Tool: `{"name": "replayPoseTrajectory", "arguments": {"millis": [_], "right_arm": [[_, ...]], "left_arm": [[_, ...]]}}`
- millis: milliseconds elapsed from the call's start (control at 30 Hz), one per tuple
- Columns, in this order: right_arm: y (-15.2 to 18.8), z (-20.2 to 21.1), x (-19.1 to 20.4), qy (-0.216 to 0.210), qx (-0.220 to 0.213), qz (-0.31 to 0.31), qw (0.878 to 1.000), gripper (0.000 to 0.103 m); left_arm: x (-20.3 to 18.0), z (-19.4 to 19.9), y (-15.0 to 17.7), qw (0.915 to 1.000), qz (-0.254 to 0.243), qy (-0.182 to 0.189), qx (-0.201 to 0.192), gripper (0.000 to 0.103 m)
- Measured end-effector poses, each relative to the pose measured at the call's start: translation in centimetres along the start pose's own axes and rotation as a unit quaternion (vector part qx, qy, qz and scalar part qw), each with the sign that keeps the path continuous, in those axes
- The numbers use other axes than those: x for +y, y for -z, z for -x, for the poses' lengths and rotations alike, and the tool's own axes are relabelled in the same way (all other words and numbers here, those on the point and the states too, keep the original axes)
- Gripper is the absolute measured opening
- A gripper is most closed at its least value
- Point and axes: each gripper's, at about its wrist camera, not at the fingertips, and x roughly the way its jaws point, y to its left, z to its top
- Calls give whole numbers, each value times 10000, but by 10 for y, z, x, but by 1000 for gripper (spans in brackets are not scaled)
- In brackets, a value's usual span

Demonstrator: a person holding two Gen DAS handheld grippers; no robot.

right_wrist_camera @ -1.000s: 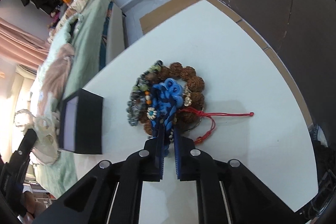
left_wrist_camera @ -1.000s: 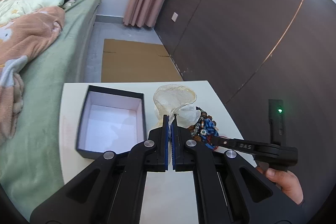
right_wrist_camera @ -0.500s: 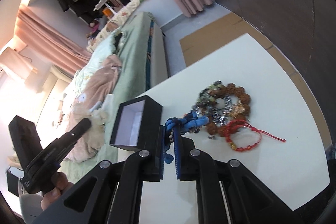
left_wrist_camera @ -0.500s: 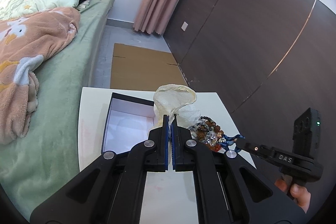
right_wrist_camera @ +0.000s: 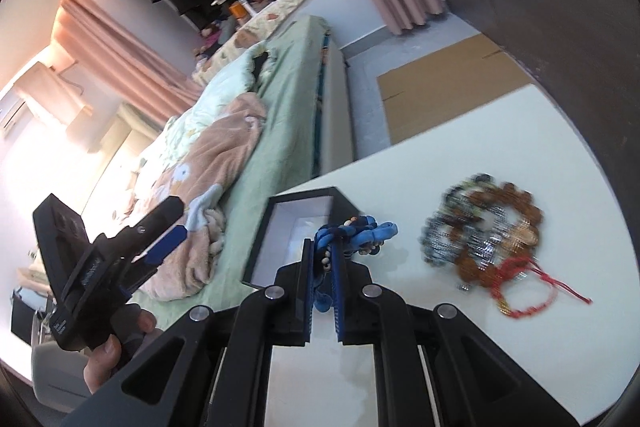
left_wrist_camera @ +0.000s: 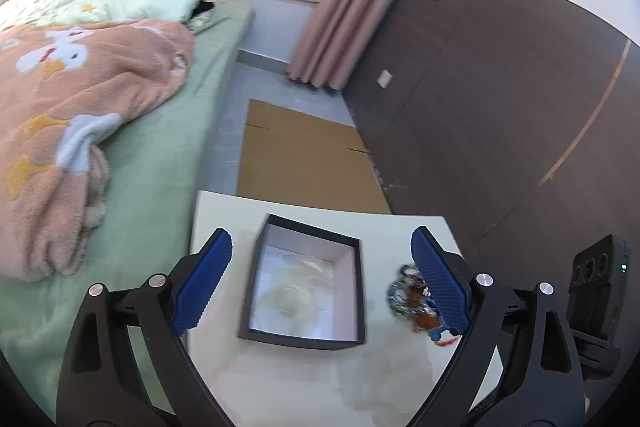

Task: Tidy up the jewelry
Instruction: 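Carry the pouch into the black box with the left tool while the right tool drops the blue bracelet in, then reach the left tool to the bead bracelets and grasp a dark bead bracelet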

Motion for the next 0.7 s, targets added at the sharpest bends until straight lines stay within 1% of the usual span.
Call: {"name": "replayPoseTrajectory", "arguments": {"millis": [167,200,233,267,300,333,367,400,500,567,700], "right_arm": [[-4,-17,24,-273,-17,232,9994,8],[-5,-22,30,-417,-36,241,9988,9],[-6,-25,33,-508,-52,213,9985,12],[-6,-31,34,-569,-32,168,9982,13],[-6,-35,34,-555,35,139,9984,26],[-5,-38,32,-479,72,90,9988,67],[-4,-35,27,-285,-41,21,9996,83],[-4,-30,23,-154,-179,2,9997,87],[-8,-13,13,-86,-309,-75,9995,85],[-8,-3,7,105,-384,-112,9991,85],[-2,13,-13,423,-311,-303,9982,86]], "left_arm": [[16,3,-5,9998,149,-140,-4,92],[19,4,-5,9997,171,-149,-9,92],[21,6,-6,9997,202,-150,-13,93],[23,7,-6,9997,213,-148,-20,93],[24,7,-7,9996,218,-153,-33,94],[24,8,-6,9996,216,-158,-35,94],[24,8,-6,9997,206,-157,-21,94],[24,8,-5,9997,194,-153,-3,94],[22,9,-4,9998,137,-144,44,94],[20,10,-3,9998,115,-130,47,94],[12,9,3,9999,11,-116,108,94]]}}
